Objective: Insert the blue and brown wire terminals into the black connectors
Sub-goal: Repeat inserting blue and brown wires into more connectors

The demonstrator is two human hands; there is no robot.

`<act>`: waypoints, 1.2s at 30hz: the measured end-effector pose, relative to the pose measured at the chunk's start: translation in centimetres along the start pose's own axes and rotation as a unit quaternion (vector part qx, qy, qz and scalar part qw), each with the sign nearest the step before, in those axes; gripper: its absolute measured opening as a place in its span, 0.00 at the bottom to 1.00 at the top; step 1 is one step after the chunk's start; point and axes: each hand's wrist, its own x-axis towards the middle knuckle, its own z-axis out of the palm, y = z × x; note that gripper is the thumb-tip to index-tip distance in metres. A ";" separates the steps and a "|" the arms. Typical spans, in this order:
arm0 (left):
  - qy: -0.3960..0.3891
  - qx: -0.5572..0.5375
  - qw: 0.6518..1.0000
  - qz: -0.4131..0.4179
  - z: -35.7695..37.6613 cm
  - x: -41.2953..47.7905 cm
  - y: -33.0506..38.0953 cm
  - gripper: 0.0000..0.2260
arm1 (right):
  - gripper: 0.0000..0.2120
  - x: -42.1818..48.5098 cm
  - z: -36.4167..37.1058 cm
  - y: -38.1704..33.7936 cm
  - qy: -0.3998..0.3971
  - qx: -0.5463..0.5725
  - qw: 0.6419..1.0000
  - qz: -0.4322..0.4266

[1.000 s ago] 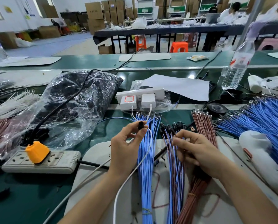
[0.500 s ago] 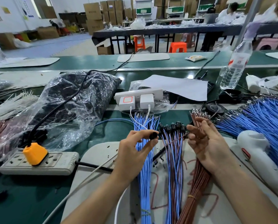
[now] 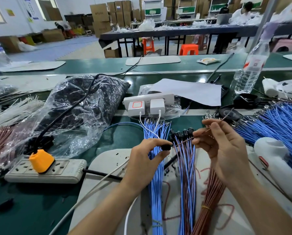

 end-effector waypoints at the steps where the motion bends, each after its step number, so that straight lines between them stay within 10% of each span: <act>1: -0.001 0.002 1.000 0.002 0.0 0.0 0.0 0.12 | 0.11 0.0 0.1 0.1 -0.008 -0.011 1.000 -0.001; 18: -0.006 0.079 0.997 0.021 0.4 0.0 0.0 0.11 | 0.09 0.2 -0.4 1.8 -0.030 -0.050 0.998 0.030; 30: -0.012 0.124 0.991 0.049 0.6 0.1 0.2 0.10 | 0.08 0.5 -1.2 2.2 -0.051 -0.038 0.974 0.216; 36: -0.026 0.122 0.990 0.065 0.6 0.1 0.0 0.12 | 0.20 0.8 -1.1 2.3 0.016 -0.002 0.983 0.184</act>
